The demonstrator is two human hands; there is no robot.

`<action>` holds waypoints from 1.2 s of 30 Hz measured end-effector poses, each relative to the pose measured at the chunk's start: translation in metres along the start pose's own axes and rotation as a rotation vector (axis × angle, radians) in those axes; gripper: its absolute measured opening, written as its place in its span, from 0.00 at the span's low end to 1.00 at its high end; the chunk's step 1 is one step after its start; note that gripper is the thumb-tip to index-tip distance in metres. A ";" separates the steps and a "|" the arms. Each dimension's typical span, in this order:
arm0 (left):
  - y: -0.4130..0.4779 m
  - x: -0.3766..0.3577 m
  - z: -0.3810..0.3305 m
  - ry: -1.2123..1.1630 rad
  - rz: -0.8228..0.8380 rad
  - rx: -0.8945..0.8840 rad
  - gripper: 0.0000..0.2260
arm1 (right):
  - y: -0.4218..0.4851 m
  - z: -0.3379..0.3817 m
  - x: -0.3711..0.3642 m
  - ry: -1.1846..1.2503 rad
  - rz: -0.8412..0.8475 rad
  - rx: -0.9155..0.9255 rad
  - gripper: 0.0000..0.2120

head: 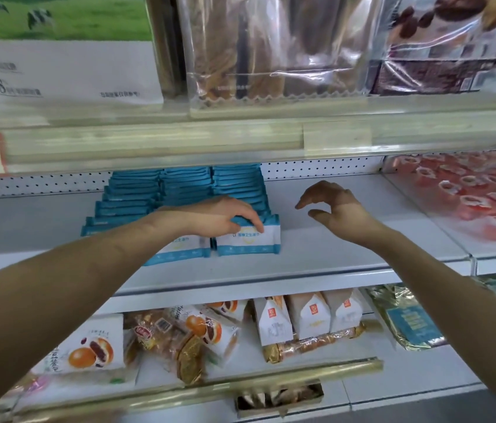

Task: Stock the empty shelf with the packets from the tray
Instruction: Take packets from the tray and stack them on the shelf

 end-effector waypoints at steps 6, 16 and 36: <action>-0.003 -0.001 0.011 0.037 -0.016 -0.030 0.21 | 0.005 0.000 0.000 0.057 -0.007 -0.019 0.19; -0.003 0.003 0.016 0.137 -0.064 0.003 0.22 | 0.018 0.015 0.000 0.042 0.021 0.005 0.19; -0.296 -0.054 0.081 0.108 -0.453 0.426 0.22 | 0.153 0.258 -0.105 -0.071 0.331 0.543 0.10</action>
Point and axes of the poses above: each hand's wrist, its own y-axis towards the middle knuckle, its own x-axis out of the back of the hand, z = x × y, the point moved 2 cm from there along y, towards the middle knuckle, and after that the axes turned 15 degrees about z, right-handed, at the moved point
